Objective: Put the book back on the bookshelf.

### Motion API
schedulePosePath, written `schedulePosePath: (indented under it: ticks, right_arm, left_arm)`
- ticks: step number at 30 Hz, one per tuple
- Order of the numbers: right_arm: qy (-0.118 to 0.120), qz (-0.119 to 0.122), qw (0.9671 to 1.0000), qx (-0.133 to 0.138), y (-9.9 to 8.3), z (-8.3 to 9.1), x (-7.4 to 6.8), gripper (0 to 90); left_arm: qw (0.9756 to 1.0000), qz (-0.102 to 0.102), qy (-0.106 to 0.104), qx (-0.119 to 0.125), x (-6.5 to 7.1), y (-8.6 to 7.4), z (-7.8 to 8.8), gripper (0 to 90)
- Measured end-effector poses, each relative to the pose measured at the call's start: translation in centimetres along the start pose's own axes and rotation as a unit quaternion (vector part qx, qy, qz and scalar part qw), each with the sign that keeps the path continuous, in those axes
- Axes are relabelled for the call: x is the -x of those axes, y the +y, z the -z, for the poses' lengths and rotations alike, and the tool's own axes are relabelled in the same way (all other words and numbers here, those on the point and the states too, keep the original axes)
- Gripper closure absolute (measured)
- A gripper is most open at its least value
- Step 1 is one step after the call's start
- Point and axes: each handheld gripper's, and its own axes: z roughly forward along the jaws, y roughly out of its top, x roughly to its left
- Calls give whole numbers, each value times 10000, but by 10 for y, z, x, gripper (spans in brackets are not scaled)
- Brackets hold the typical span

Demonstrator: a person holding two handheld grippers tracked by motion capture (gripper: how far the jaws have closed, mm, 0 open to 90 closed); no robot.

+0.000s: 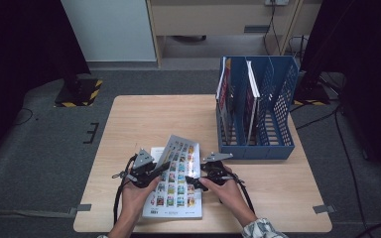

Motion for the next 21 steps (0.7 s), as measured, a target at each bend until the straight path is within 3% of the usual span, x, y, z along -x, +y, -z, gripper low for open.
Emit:
schedulePosePath:
  ticks: [7, 21]
  right_arm:
    - [368, -69, 9993, -9, -1, -3, -4, 108]
    - [288, -96, 9995, 16, -1, -3, -5, 115]
  left_arm:
    - [9999, 17, -52, 110, 0, 4, 5, 838]
    - [9989, 452, -96, -75, -23, -9, -9, 828]
